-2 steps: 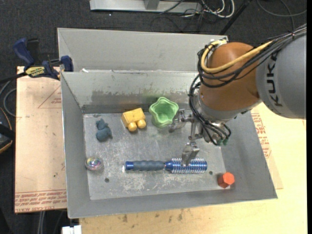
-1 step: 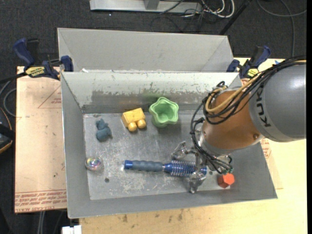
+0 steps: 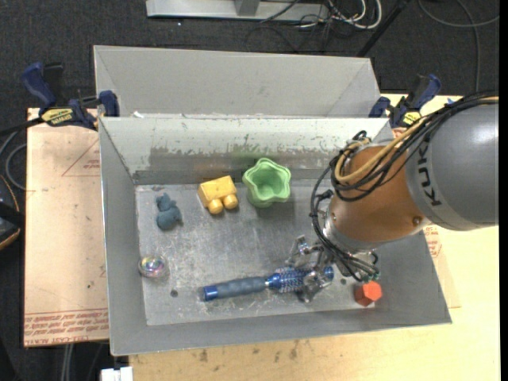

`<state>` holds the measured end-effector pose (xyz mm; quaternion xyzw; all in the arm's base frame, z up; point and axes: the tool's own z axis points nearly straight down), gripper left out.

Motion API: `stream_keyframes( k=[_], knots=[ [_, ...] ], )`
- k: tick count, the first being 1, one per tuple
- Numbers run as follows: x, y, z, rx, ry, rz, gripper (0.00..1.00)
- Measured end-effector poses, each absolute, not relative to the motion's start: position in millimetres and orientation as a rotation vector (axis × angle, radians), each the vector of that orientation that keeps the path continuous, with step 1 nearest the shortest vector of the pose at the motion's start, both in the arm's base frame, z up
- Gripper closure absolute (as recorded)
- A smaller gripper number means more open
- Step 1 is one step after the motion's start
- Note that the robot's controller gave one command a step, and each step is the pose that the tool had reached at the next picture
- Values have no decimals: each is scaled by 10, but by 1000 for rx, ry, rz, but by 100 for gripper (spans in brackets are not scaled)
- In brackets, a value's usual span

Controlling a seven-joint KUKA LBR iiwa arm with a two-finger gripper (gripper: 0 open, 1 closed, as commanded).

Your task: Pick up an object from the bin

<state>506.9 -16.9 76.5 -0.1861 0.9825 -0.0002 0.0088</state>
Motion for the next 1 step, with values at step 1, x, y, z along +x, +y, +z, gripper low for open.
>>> stream_keyframes(
  k=[1],
  knots=[
    [5095,-5,2108,-560,3082,-1,100]
  ],
)
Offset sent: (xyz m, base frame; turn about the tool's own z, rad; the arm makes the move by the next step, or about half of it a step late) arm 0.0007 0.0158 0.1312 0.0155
